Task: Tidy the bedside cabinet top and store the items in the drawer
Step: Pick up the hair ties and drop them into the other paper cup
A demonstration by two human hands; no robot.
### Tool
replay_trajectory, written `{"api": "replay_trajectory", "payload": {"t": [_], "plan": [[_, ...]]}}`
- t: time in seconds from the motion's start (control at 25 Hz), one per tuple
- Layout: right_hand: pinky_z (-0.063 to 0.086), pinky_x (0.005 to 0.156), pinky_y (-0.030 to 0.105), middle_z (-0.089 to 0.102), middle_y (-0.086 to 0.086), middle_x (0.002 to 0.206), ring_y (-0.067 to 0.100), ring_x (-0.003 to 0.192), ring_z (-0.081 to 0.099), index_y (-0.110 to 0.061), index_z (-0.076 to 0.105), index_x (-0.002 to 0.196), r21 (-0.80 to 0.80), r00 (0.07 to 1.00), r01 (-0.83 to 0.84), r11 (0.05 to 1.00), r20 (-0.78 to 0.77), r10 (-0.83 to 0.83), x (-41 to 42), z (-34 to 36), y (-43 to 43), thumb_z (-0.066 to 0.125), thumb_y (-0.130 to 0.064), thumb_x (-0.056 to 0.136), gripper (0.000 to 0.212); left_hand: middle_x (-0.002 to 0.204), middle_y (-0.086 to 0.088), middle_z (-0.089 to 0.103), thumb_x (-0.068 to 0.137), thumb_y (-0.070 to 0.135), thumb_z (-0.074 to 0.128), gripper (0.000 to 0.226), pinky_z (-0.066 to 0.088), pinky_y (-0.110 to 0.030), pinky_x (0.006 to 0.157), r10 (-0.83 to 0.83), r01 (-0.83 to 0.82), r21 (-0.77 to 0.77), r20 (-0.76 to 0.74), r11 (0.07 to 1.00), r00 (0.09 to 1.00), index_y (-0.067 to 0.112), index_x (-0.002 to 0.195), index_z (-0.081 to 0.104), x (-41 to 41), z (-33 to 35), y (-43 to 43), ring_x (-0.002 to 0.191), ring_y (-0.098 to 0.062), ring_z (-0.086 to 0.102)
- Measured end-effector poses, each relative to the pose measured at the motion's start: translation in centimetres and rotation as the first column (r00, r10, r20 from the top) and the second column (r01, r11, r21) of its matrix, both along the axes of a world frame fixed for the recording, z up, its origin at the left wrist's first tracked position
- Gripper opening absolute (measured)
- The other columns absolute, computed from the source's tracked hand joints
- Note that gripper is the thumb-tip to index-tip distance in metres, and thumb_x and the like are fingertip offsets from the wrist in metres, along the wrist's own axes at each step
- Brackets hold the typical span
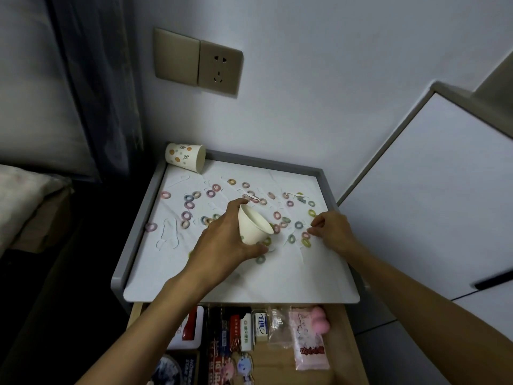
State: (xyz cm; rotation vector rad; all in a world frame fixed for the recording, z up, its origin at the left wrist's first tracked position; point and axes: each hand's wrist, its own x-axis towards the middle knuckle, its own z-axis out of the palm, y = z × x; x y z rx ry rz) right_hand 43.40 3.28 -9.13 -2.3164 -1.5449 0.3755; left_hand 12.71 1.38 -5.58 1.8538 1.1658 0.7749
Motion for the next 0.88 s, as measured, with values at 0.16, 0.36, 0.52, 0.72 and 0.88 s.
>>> {"api": "replay_trajectory", "payload": {"t": [0.16, 0.36, 0.52, 0.72, 0.88], "plan": [[0.041, 0.071, 0.026, 0.067, 0.005, 0.092, 0.015, 0.078, 0.057, -0.009, 0.071, 0.091, -0.010, 0.998, 0.000, 1.000, 0.065, 0.000, -0.4, -0.2, -0.4, 0.075, -0.022, 0.084, 0.015, 0.111, 0.010, 0.055, 0.066, 0.047, 0.083, 0.087, 0.046, -0.029, 0.072, 0.001, -0.001, -0.002, -0.001, 1.000, 1.000, 0.039, 0.135, 0.032, -0.2, -0.1, -0.1, 0.098, -0.016, 0.056], [0.048, 0.070, 0.032, 0.064, 0.008, 0.097, 0.021, 0.083, 0.059, -0.012, 0.060, 0.102, -0.105, 0.968, -0.029, 0.994, 0.247, 0.054, -0.6, -0.9, -1.4, 0.059, -0.034, 0.095, 0.022, 0.110, 0.011, 0.056, 0.065, 0.046, 0.083, 0.087, 0.042, -0.020, 0.067, -0.007, 0.007, -0.003, 0.010, 1.000, 1.000, 0.040, 0.135, 0.032, -0.4, 0.0, -0.2, 0.097, -0.015, 0.057], [0.048, 0.076, 0.031, 0.064, 0.012, 0.109, 0.025, 0.094, 0.061, -0.007, 0.059, 0.112, -0.103, 0.972, -0.016, 0.995, 0.232, 0.039, -0.2, -1.3, -1.6, 0.052, -0.028, 0.099, 0.025, 0.113, 0.009, 0.056, 0.066, 0.044, 0.084, 0.087, 0.045, -0.028, 0.071, -0.009, 0.009, -0.003, 0.002, 1.000, 1.000, 0.037, 0.136, 0.032, -0.1, 0.1, -0.2, 0.100, -0.018, 0.056], [0.043, 0.071, 0.028, 0.066, 0.014, 0.105, 0.026, 0.090, 0.062, -0.005, 0.063, 0.105, -0.126, 0.974, 0.025, 0.992, 0.226, 0.004, -0.6, 0.2, -1.3, 0.057, -0.023, 0.097, 0.021, 0.115, 0.005, 0.057, 0.067, 0.043, 0.084, 0.087, 0.046, -0.031, 0.073, -0.016, 0.016, 0.002, -0.004, 1.000, 1.000, 0.035, 0.137, 0.033, 0.1, 0.1, -0.2, 0.100, -0.018, 0.056], [0.056, 0.067, 0.029, 0.071, 0.013, 0.084, 0.016, 0.065, 0.068, -0.003, 0.065, 0.090, 0.045, 0.985, -0.146, 0.988, -0.086, 0.149, -3.7, 5.2, -0.7, 0.059, -0.014, 0.096, 0.014, 0.114, 0.006, 0.057, 0.067, 0.042, 0.084, 0.088, 0.047, -0.032, 0.076, -0.012, 0.012, 0.001, -0.003, 1.000, 1.000, 0.035, 0.138, 0.033, 0.3, 0.0, -0.2, 0.100, -0.018, 0.056]]}}
